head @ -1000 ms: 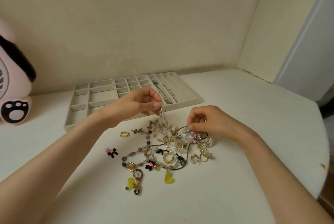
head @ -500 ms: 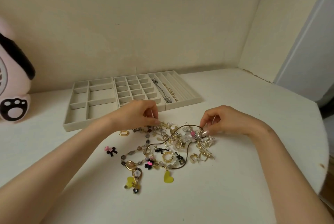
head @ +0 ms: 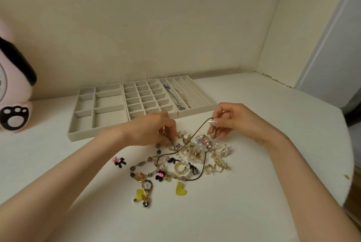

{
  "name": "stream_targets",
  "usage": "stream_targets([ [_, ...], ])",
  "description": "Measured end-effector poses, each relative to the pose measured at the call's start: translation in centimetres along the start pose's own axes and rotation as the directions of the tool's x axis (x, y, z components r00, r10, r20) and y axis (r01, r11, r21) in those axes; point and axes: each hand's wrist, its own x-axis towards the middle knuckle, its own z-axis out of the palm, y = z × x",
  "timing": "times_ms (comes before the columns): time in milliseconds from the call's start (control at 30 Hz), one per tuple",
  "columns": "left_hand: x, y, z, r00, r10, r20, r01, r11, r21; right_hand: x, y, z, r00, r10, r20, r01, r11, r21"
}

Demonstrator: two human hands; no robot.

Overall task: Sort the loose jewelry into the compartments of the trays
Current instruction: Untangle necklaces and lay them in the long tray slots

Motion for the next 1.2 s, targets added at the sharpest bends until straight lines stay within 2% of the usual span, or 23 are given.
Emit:
stream_targets([
  [267,0.2,0.0,0.2,1.0,-0.026,-0.001,0.026,0.999,-0.028,0.0,-0.8,0.6,0.986,-0.115,-0.122,0.141,0.961,0.238],
  [367,0.1,0.4,-0.1,0.997,-0.011,-0.072,0.005,0.996,-0.085,-0.1,-0.9,0.7,0.981,-0.144,-0.128,0.178,0.932,0.316],
  [467,-0.1,1.6,-0.4,0.985,0.006,-0.171,-0.062,0.944,-0.323,0.0,-1.0,0.9,0.978,-0.179,-0.103,0.204,0.917,0.343],
  [567,-0.1,3.3,-0.3,0.984,0.005,-0.179,-0.109,0.809,-0.577,0.0,-1.1,1.3,0.972,-0.217,-0.092,0.235,0.91,0.341],
  [667,-0.1,4.1,0.4,0.991,0.021,-0.129,-0.101,0.751,-0.653,0.2,-1.0,1.6,0.959,-0.257,-0.12,0.283,0.907,0.313],
  [767,-0.1,4.3,1.2,0.995,0.046,-0.088,-0.089,0.803,-0.59,0.3,-1.1,1.6,0.953,-0.239,-0.188,0.294,0.882,0.368],
  [900,0.3,4.2,2.3,0.989,0.004,-0.146,-0.044,0.962,-0.27,0.2,-1.3,1.6,0.942,-0.23,-0.244,0.312,0.865,0.392],
  [967,0.4,3.9,2.6,0.983,0.028,-0.183,-0.059,0.985,-0.164,0.2,-1.3,1.7,0.941,-0.229,-0.25,0.313,0.869,0.382],
  [1100,0.4,3.3,2.3,0.977,0.029,-0.21,-0.07,0.979,-0.189,0.2,-1.2,1.6,0.94,-0.221,-0.259,0.306,0.883,0.357],
  [1200,0.4,3.1,1.9,0.987,0.027,-0.157,-0.06,0.975,-0.214,0.2,-1.2,1.4,0.936,-0.222,-0.274,0.305,0.899,0.315],
])
